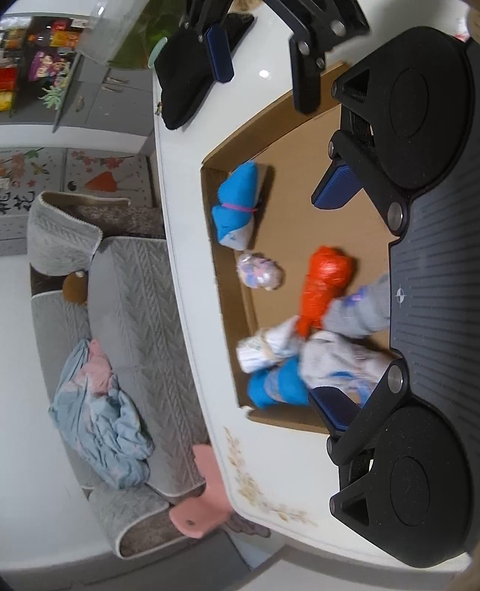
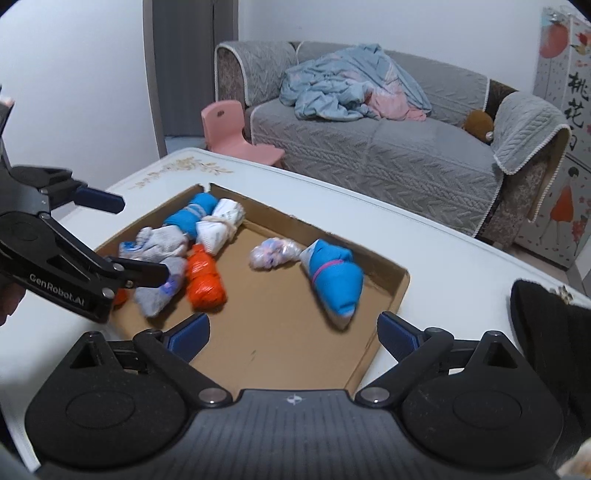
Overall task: Organize objects
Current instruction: 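Withdraw both grippers from the tray back toward the pile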
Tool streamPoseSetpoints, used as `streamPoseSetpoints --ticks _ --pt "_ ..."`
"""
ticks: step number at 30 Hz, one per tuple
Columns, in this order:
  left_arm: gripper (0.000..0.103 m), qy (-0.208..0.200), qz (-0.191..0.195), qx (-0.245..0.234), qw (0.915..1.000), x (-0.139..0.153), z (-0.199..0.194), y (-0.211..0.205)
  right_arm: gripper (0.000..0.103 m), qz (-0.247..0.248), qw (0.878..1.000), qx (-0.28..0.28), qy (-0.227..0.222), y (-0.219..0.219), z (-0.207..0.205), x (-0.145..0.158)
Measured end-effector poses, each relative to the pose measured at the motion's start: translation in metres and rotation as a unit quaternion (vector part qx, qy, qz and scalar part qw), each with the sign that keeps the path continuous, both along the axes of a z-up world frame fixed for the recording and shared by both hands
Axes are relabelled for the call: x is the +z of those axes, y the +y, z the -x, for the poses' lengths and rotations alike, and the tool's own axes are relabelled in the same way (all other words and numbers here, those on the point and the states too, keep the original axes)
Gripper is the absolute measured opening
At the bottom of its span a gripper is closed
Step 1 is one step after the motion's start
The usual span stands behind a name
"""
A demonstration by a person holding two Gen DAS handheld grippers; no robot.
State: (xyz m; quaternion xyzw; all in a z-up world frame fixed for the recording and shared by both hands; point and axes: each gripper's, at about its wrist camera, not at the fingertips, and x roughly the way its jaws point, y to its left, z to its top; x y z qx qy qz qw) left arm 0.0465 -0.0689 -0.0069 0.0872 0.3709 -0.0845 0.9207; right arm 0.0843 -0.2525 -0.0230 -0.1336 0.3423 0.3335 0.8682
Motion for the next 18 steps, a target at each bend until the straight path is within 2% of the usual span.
streamPoseSetpoints --ticks 5,10,18 --pt "0.102 -0.015 0.017 0.032 0.9992 -0.017 0.043 0.019 0.098 -0.034 0.999 -0.015 -0.008 -0.025 0.041 -0.007" --pt "0.102 -0.021 0.026 0.048 0.9983 -0.042 0.081 0.033 0.100 -0.053 0.998 -0.002 -0.035 -0.047 0.094 -0.027" --pt "0.102 -0.034 0.046 0.059 0.9966 -0.065 0.114 0.042 0.097 -0.064 0.994 0.025 -0.082 -0.062 0.151 -0.067"
